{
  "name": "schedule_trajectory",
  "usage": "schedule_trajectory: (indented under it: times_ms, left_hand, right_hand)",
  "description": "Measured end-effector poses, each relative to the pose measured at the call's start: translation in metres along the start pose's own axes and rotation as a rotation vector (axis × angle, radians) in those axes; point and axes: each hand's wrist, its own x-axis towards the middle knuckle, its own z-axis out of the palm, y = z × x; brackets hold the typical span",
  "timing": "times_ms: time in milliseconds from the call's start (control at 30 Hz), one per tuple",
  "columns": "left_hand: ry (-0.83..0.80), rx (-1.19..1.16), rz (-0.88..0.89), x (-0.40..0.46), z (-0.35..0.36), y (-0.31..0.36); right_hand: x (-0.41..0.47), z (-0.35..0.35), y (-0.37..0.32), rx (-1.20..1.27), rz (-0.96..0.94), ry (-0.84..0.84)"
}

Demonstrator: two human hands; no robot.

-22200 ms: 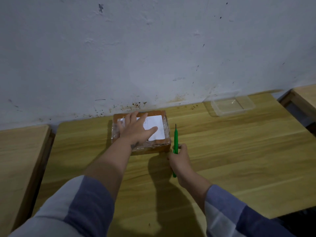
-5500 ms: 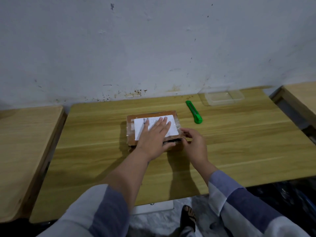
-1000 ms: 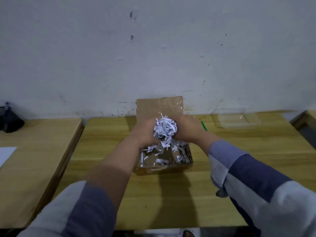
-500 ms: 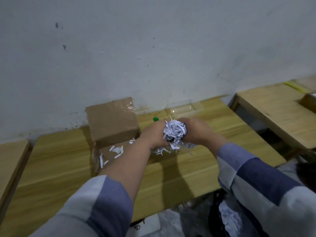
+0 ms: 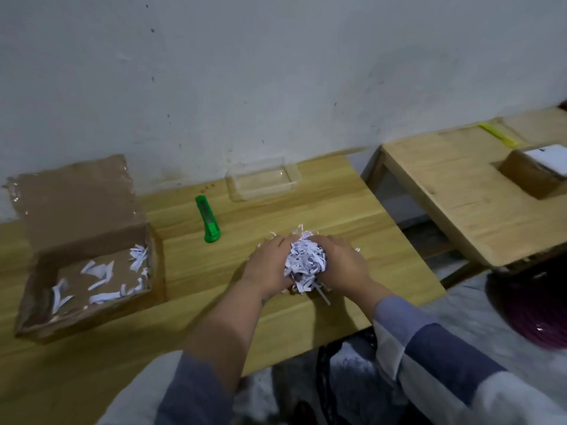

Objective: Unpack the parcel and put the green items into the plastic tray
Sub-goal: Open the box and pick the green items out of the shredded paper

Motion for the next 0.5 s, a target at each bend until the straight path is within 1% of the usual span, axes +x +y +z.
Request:
schedule_trajectory:
  times_ms: [100,167,233,300,367,433,500]
  left_hand:
    - [0.029,0.163,-0.004,-0.003,0.011,-0.004]
    - [0.057,0.257,0.002,-0.013,0.013,-0.007]
    - [0.067,0.257,0.032,-0.025,0.015,-0.011]
    - [0.101,0.184,0.077,-0.036,0.016,-0.014]
    - [0.116,0.162,0.117,-0.040,0.019,-0.012]
    - [0.099,0.203,0.108,-0.040,0.022,-0.005]
    - [0.116,0.236,0.053,-0.036,0.024,0.003]
  right_hand:
    - [-0.007,0.012,0.002,0.042,-0.024,0.013]
    - [-0.014,0.016,0.003,0.059,-0.047,-0.029]
    - [-0.019,0.014,0.011,0.045,-0.110,-0.026]
    - [-0.026,0.008,0.017,0.058,-0.123,-0.033]
    - [-0.031,0.004,0.019,0.039,-0.147,-0.030]
    - [-0.033,0.006,0.019,-0.026,-0.180,-0.023]
    - [-0.032,0.010,0.020,-0.107,-0.188,0.028]
